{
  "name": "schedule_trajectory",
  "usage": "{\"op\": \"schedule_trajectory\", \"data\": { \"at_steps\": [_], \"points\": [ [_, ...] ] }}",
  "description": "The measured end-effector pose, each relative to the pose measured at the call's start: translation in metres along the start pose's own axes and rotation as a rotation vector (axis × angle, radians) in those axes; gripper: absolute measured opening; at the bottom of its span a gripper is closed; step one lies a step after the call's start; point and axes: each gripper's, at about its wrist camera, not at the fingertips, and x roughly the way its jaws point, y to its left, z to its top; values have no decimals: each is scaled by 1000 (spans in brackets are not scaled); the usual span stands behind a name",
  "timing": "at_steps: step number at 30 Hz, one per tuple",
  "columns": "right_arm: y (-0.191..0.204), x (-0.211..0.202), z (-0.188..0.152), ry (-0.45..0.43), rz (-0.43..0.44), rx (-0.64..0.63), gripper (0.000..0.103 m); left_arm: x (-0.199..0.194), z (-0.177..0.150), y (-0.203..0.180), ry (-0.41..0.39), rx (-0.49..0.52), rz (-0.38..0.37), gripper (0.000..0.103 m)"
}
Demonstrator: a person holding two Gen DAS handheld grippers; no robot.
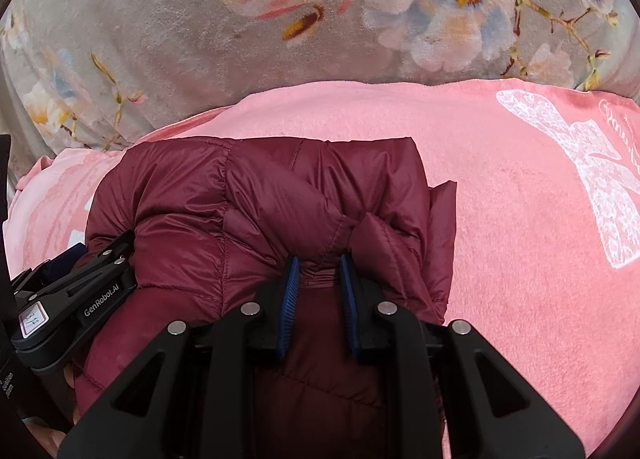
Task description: Fold large clothes
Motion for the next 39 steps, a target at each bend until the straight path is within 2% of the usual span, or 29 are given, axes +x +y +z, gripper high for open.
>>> {"op": "schedule_trajectory", "data": {
  "at_steps": [10,13,14,16,20,22,25,30,34,36,39],
  "points": [
    [-2,3,1,12,0,9,20,2,2,2,4,1,-7,68],
    [-6,-2,4,46,29,10,20,-1,3,12,31,-18,-67,67],
    [-6,-14,6,60,11,-6,21,-4,2,16,48,-21,-92,67],
    [-4,-46,4,36,15,-18,23,-26,-2,26,57,-10,-140,67],
    [2,-86,-19,53,4,-63,23,-69,-23,37,43,48,-130,67],
    [3,-90,-36,80,3,-71,23,-82,-40,40,57,58,-131,67],
    [5,-90,-56,75,-20,-89,25,-86,-64,42,79,45,-133,67],
    [7,-80,-67,31,-46,-106,32,-83,-77,44,58,1,-135,70],
    [1,-77,-69,36,-34,-69,38,-75,-86,46,47,-37,-148,77],
    [-4,-75,-68,46,-36,-40,50,-70,-87,51,57,-64,-171,78],
    [-18,-70,-66,70,0,31,58,-68,-88,53,58,-78,-180,80]
  ]
}}
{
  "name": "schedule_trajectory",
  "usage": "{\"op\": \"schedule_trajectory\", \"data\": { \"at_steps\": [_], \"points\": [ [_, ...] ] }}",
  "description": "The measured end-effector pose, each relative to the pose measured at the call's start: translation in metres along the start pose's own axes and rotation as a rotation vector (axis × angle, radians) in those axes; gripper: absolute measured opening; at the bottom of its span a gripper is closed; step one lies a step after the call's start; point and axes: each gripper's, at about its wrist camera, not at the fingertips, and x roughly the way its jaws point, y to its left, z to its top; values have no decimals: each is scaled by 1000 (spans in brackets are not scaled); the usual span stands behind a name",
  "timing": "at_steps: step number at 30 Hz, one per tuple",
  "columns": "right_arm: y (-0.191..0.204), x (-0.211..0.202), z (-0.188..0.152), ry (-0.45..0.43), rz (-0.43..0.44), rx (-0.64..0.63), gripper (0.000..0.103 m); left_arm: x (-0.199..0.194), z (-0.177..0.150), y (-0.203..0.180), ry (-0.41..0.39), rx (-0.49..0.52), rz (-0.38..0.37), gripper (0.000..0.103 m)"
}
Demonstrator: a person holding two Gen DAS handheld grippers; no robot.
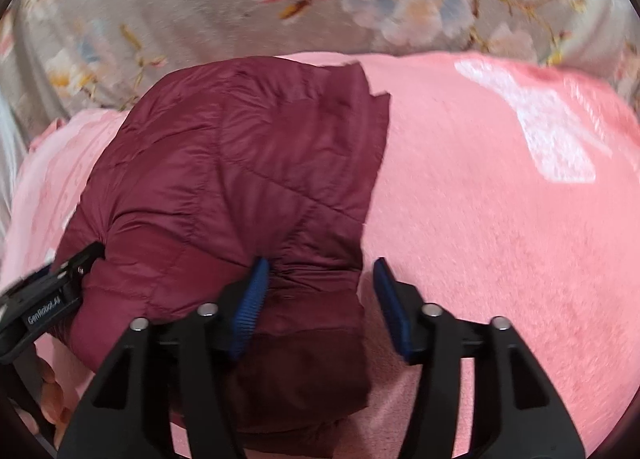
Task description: Fold large clothes
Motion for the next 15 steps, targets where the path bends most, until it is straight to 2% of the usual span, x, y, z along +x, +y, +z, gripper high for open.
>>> {"op": "schedule_trajectory", "data": {
  "at_steps": [3,6,15],
  "points": [
    [-3,0,1,3,6,19,60,-3,-1,-6,-19,31,39,80],
    [1,-11,-2,-9,-32,-11,60,-17,-6,-13,-34,75,91,80],
    [8,-82,-54,-3,-74,-51,60,-77,-41,-4,2,95,89,79]
  ]
}}
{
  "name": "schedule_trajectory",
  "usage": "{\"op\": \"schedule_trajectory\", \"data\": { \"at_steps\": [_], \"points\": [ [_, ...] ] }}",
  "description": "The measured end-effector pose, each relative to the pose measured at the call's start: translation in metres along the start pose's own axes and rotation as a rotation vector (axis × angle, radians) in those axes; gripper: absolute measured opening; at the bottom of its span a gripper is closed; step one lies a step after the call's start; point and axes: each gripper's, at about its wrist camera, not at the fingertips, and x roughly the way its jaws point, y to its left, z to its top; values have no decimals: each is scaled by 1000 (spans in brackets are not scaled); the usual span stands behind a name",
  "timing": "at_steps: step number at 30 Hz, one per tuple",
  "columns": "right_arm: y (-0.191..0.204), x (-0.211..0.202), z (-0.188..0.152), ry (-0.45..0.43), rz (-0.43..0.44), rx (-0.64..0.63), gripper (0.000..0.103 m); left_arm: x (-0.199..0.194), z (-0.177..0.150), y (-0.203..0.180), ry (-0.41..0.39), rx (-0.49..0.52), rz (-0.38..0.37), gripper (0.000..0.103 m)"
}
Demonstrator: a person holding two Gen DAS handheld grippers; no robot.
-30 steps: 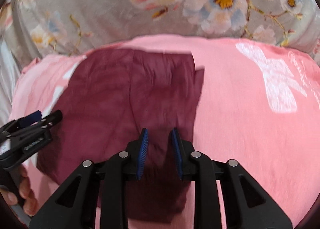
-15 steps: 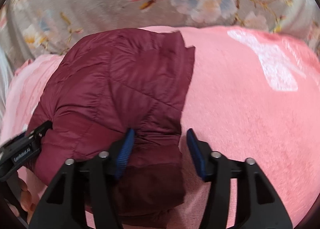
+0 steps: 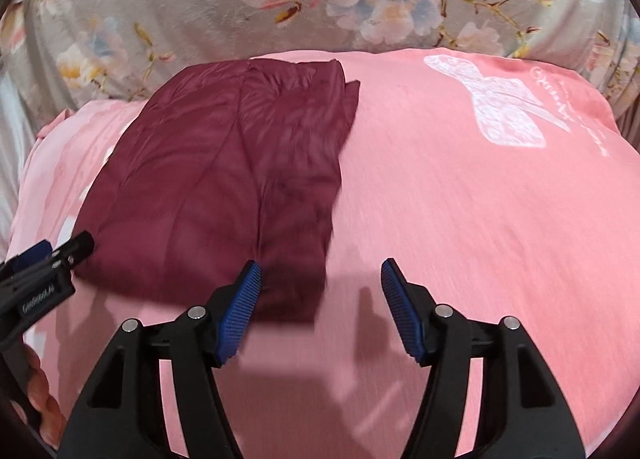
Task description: Fold large clothes
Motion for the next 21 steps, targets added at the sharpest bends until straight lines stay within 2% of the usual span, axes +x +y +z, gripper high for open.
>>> {"op": "schedule_trajectory", "data": {
  "at_steps": [8,12,16,21],
  "points": [
    [10,-37,-78,67,-15,-47,61,-31,-66,-5,59,33,21,79],
    [19,-65,-103,29,-14,-78,74,-47,-98,-7,65,51,42,79],
    [24,-80,-123,31,-18,-90,75,-67,-127,-9,49,76,69,79],
    [28,-105,-143,-22,-19,-96,80,-91,-152,-7,2,71,79,79]
  ]
}}
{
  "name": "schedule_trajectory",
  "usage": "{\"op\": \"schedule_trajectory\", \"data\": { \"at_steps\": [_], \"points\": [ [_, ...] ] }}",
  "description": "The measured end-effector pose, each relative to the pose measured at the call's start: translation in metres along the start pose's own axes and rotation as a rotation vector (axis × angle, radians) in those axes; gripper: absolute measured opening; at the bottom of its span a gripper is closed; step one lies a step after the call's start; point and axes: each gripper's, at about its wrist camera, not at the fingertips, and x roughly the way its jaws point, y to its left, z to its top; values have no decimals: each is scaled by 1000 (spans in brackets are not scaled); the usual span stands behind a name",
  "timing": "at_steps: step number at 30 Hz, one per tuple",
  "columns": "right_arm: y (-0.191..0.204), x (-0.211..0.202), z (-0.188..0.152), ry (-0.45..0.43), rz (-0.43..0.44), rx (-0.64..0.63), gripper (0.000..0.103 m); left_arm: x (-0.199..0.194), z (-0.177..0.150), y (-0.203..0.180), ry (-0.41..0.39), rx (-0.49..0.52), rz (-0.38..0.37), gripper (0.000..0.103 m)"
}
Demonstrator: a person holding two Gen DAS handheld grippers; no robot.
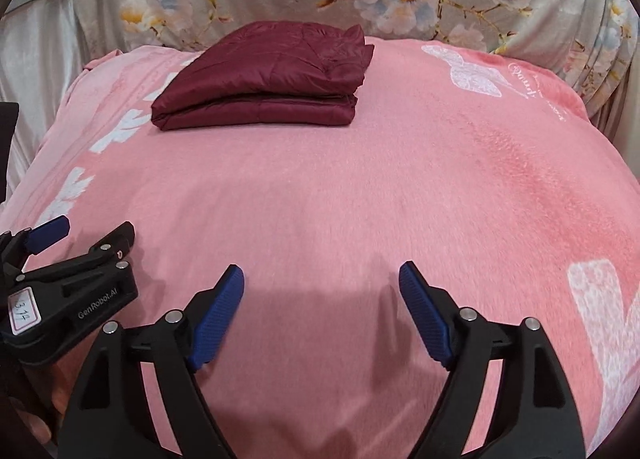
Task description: Fold large clothes
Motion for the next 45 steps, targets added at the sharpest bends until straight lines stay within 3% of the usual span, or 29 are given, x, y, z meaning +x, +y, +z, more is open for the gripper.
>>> {"op": "schedule_trajectory", "data": {
  "at_steps": [7,13,29,45],
  "points": [
    [3,-25,-15,-65,-27,-5,87,-20,-13,-2,-67,2,20,79],
    [3,-18,-15,-41,-37,-4,87,-20,-14,-7,-77,12,25,80],
    [-1,-34,-18,-122,-25,12,91,-27,-14,0,-111,-32,-1,80],
    [5,-36,-19,-134,-46,-20,91,-31,-15,-2,-127,-23,0,80]
  ]
}}
